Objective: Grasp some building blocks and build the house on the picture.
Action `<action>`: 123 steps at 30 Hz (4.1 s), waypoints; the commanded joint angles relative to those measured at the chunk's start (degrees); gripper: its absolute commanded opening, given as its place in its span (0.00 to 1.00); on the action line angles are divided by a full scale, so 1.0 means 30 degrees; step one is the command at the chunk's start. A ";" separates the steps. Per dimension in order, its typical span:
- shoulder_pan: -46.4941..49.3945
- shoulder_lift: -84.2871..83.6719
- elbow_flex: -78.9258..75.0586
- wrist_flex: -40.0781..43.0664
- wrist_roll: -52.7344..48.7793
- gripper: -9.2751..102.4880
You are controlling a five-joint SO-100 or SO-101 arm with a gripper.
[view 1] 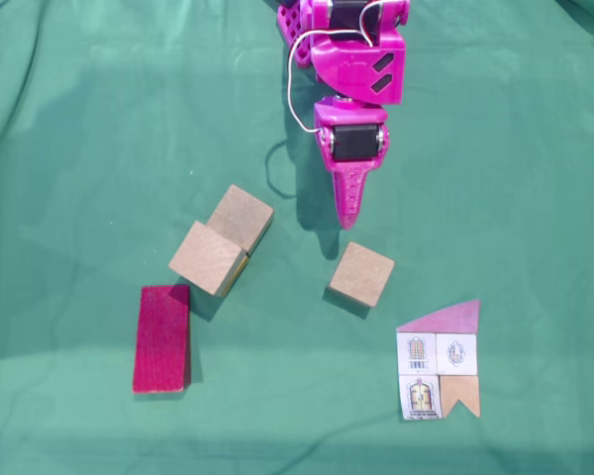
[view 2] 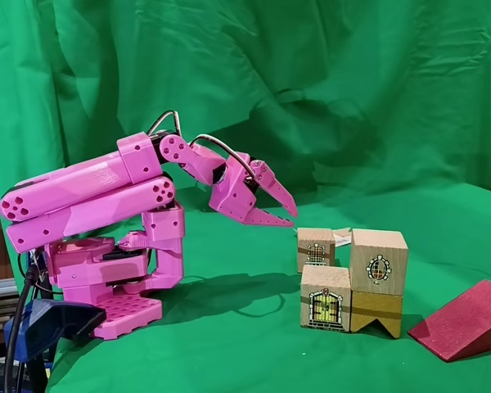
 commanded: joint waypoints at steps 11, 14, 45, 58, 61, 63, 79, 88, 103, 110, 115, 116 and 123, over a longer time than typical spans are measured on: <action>0.0000 0.0146 0.0293 0.0059 -0.0117 0.08; 0.0000 0.0146 0.0293 0.0059 -0.0117 0.08; -0.0059 0.0146 0.0293 0.0059 -0.0117 0.08; -0.0117 0.0146 0.0293 0.0059 -0.0176 0.08; -0.0117 0.0117 0.0000 0.0059 -0.0176 0.08; -0.0117 0.0059 -0.0059 -0.0176 -0.0176 0.08; -0.0088 -0.5391 -0.6182 -0.0205 -0.0029 0.08; -0.0088 -0.9346 -1.0518 -0.0205 0.0146 0.08; -0.0117 -1.4824 -1.5234 -0.0264 0.2109 0.08; -0.0674 -1.7227 -1.6494 -0.0264 0.4160 0.08; -0.0791 -1.8281 -1.7021 -0.0264 0.6533 0.08; -0.0908 -1.8340 -1.7139 -0.0264 0.7002 0.08; -0.1816 -1.8428 -1.7314 -0.0264 0.9639 0.08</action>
